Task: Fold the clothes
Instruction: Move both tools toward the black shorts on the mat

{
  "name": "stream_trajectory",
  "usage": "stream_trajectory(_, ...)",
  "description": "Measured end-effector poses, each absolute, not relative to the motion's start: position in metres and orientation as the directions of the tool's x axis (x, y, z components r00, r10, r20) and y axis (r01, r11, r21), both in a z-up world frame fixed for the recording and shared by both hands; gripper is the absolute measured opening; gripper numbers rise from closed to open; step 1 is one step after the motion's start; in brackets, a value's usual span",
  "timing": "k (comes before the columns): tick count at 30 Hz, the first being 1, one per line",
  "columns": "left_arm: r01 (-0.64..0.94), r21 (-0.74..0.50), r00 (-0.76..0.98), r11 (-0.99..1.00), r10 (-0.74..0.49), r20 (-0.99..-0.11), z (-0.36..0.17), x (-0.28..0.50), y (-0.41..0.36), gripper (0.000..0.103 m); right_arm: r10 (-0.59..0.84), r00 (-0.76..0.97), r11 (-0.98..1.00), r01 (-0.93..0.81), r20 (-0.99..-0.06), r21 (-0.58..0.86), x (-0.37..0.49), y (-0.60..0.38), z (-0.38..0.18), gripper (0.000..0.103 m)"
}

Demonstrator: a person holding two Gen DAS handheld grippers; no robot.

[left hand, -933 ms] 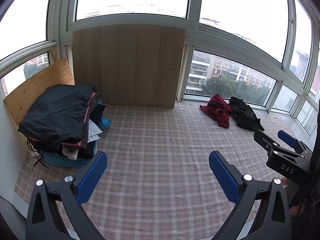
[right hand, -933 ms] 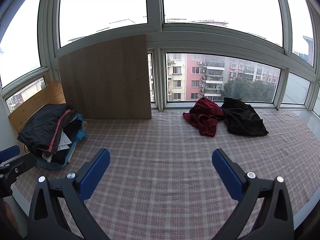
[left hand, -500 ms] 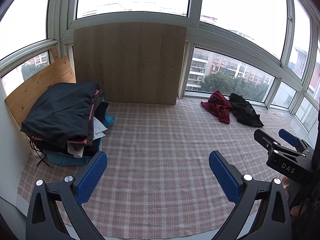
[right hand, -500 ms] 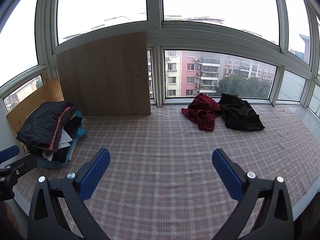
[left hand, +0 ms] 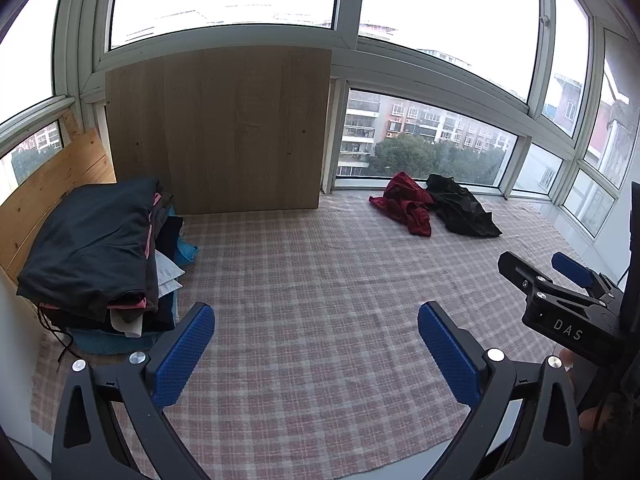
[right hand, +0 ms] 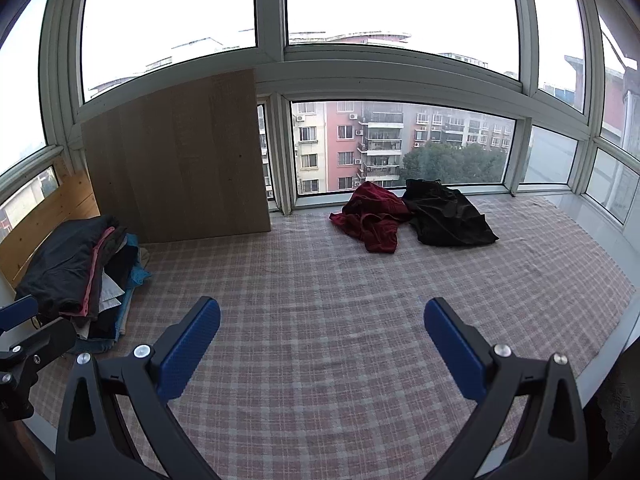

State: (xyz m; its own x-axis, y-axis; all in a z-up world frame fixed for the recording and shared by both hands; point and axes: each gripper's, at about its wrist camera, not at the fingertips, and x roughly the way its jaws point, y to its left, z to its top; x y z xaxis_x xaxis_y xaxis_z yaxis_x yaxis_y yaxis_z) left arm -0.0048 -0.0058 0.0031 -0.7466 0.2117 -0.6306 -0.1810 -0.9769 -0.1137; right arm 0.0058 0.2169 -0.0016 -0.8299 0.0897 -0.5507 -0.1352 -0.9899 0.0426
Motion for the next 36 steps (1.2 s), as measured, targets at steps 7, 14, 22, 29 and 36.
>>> stream_trajectory(7,-0.279,-0.113,-0.727,-0.954,0.287,-0.624,0.006,-0.008,0.014,0.102,0.164,-0.808,-0.976,-0.216,-0.566,0.025,0.015,0.226,0.001,0.103)
stream_trajectory(14,-0.339,-0.115,-0.711,-0.934,0.334,-0.618,0.008,-0.007,0.039,0.102,0.208,-0.799,-0.963,-0.269,-0.565,0.025,0.022,0.246,0.006,0.103)
stream_trajectory(22,-0.362,-0.106,-0.707,-0.926,0.347,-0.617,0.012,-0.015,0.070,0.102,0.219,-0.800,-0.960,-0.279,-0.558,0.023,0.019,0.274,0.010,0.103)
stream_trajectory(29,-0.361,-0.072,-0.720,-0.930,0.327,-0.612,0.021,-0.030,0.115,0.102,0.198,-0.816,-0.964,-0.263,-0.543,0.045,-0.001,0.319,0.016,0.103)
stream_trajectory(36,-0.359,-0.036,-0.740,-0.932,0.308,-0.598,0.032,-0.053,0.168,0.102,0.190,-0.829,-0.961,-0.268,-0.526,0.075,-0.024,0.372,0.019,0.103)
